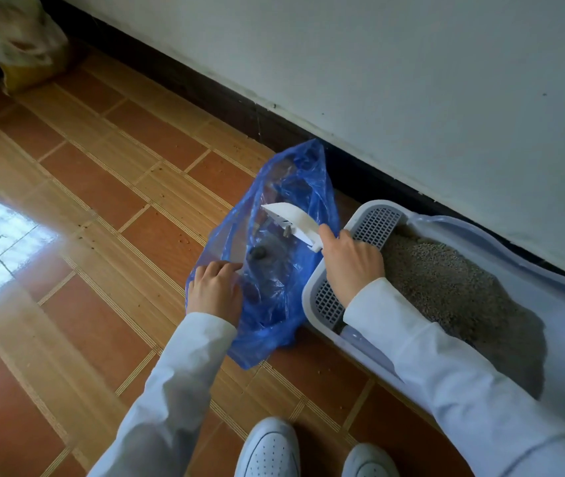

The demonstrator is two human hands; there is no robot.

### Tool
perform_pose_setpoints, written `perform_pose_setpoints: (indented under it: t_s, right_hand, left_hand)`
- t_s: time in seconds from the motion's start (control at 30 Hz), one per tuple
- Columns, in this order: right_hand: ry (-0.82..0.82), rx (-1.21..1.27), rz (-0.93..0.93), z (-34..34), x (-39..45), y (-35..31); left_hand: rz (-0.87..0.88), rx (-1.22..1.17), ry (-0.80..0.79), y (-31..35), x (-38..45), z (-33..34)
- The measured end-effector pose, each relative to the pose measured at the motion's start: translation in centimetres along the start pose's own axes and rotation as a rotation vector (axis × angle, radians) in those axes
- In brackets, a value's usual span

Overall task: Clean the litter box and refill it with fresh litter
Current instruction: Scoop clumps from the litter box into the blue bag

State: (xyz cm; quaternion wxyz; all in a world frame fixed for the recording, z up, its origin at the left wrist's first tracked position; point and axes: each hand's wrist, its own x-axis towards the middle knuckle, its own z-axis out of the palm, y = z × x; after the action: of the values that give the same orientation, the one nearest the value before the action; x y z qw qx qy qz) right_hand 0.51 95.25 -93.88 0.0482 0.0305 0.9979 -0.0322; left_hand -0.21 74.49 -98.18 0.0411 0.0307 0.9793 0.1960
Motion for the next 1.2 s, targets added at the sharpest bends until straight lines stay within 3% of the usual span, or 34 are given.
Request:
perform_pose_setpoints:
  t_s: [0.2, 0.3, 0.43, 0.5, 0.7, 0.9, 1.07, 1.2]
  right_hand:
    - [0.070, 0.128, 0.038, -0.6, -1.1, 1.8]
    - [0.027, 0.411, 0.165, -1.3, -2.2, 3.7]
    - [-0.128, 0.974, 0.492, -2.8, -5.2, 6.8]
    - [-0.137, 1.075, 0.619, -3.5, -7.5, 8.6]
    - [-0.163, 1.005, 0.872, -4.2, -14.8, 14.6]
    - [-0.426, 0.743, 1.008, -3.3, -20.3, 18.8]
    - [-0.698, 0.352, 0.941, -2.9, -21.4, 19.4]
    - [-0.763, 0.387, 0.924, -2.2, -20.3, 18.9]
  left_hand:
    - [0.068, -0.020, -0.043, 1.2, 0.0, 0.6]
    - [0.133, -0.084, -0.075, 2.4, -0.2, 1.2]
    - [0.234, -0.168, -0.098, 4.9, -0.3, 2.1]
    - [0.281, -0.188, -0.117, 6.4, -0.3, 2.5]
    - [0.449, -0.171, -0.187, 9.4, -0.5, 4.1]
    - [0.534, -0.098, -0.193, 11.8, -1.2, 5.5]
    - [0.573, -0.050, -0.237, 12.5, -1.4, 6.8]
    - [0.586, -0.020, -0.240, 12.8, -1.7, 7.0]
